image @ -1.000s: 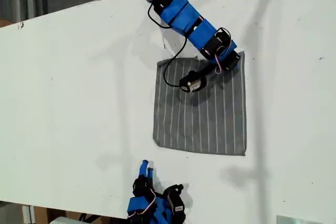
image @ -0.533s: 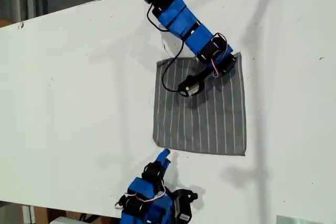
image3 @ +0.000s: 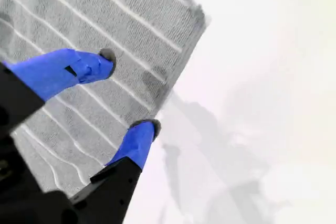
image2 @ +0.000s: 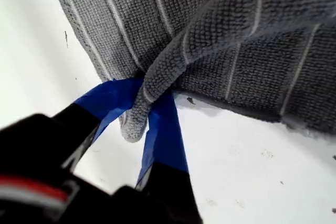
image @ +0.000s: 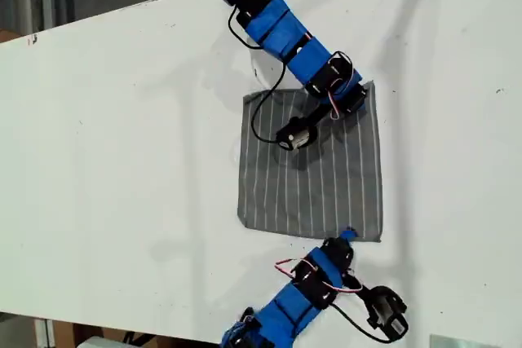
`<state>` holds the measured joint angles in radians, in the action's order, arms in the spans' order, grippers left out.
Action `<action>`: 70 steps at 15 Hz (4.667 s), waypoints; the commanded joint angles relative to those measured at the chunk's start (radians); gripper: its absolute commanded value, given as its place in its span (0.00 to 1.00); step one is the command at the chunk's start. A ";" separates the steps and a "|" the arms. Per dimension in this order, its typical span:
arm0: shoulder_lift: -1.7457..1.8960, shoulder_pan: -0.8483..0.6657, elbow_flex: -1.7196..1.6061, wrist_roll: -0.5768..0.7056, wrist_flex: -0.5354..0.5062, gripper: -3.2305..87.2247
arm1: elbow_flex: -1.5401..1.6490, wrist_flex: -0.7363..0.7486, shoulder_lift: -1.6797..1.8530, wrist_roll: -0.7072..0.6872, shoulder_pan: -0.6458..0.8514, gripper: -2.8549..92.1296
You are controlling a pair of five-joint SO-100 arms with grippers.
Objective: Grasp corners of a square towel and fold twice.
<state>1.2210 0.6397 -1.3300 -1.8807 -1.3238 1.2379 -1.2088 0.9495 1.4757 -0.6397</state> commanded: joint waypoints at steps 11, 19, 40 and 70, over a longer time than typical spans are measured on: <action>-0.261 0.038 0.233 0.044 0.199 0.32 | 0.009 -0.005 -0.005 0.005 0.009 0.03; -0.437 0.044 0.255 -0.021 0.198 0.04 | -0.006 0.014 -0.003 0.005 -0.006 0.03; 0.021 -0.089 0.440 0.525 0.028 0.03 | -0.247 -0.160 0.367 -0.181 0.014 0.03; 0.989 -0.554 -0.959 0.534 0.494 0.03 | 0.861 -0.087 1.009 -0.021 0.430 0.03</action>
<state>2.2243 0.0752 -2.3071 -1.3300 -0.8682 2.0893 -1.3054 1.9052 1.4266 -0.1871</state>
